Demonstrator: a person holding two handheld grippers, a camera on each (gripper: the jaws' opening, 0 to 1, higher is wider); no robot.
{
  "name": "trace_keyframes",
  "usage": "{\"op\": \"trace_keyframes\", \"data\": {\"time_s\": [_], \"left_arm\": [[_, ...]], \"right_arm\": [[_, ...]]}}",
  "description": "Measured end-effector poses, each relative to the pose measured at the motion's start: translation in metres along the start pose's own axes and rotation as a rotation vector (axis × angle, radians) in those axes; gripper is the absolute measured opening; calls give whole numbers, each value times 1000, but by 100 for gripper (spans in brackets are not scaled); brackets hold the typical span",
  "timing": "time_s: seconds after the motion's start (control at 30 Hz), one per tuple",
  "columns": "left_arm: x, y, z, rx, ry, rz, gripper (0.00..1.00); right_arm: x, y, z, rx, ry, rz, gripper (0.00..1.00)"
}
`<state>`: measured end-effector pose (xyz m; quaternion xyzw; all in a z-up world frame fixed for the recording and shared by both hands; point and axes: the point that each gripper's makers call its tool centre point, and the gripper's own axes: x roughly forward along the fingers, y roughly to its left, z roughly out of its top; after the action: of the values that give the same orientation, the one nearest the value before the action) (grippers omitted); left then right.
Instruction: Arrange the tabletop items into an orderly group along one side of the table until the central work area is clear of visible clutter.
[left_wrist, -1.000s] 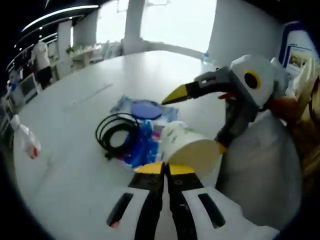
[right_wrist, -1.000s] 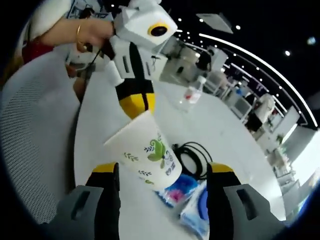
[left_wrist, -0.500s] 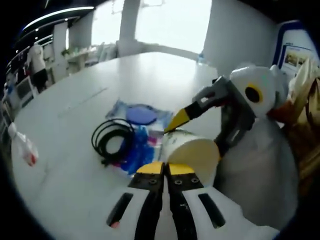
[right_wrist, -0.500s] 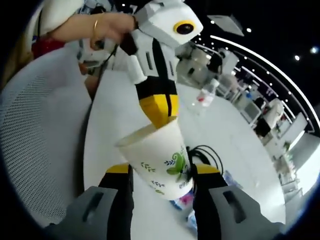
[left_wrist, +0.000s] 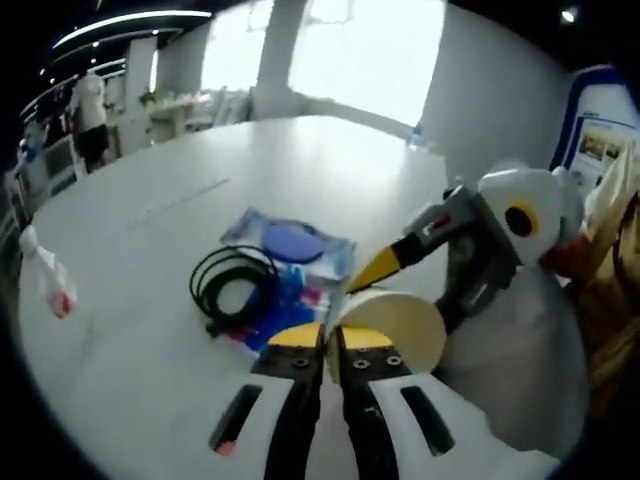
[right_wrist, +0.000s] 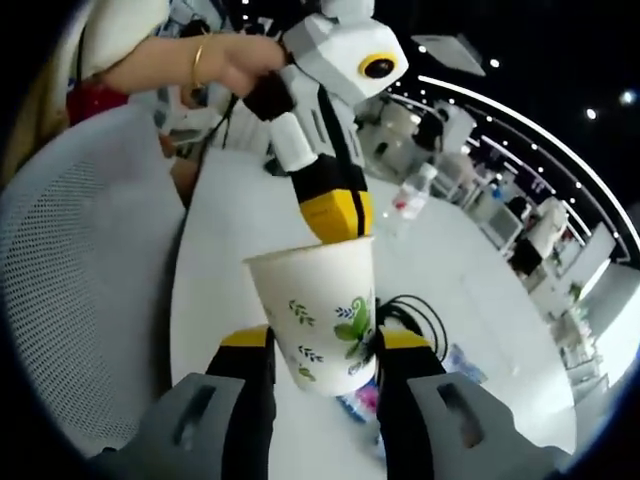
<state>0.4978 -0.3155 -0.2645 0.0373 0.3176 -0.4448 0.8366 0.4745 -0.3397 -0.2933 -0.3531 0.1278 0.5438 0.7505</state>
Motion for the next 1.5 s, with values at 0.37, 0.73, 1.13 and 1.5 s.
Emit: {"op": "trace_keyframes", "data": {"time_s": [0.37, 0.73, 1.13, 1.5], "left_arm": [[-14, 20, 4, -55, -49, 77, 17], [-26, 21, 17, -169, -207, 61, 40], [-25, 26, 25, -180, -293, 143, 86], [-26, 14, 47, -200, -420, 97, 94]], "right_arm": [[-6, -13, -2, 62, -18, -46, 38], [-10, -25, -9, 123, -15, -91, 38], [-18, -43, 3, 272, -94, -157, 38], [-27, -61, 30, 447, -218, -227, 38]]}}
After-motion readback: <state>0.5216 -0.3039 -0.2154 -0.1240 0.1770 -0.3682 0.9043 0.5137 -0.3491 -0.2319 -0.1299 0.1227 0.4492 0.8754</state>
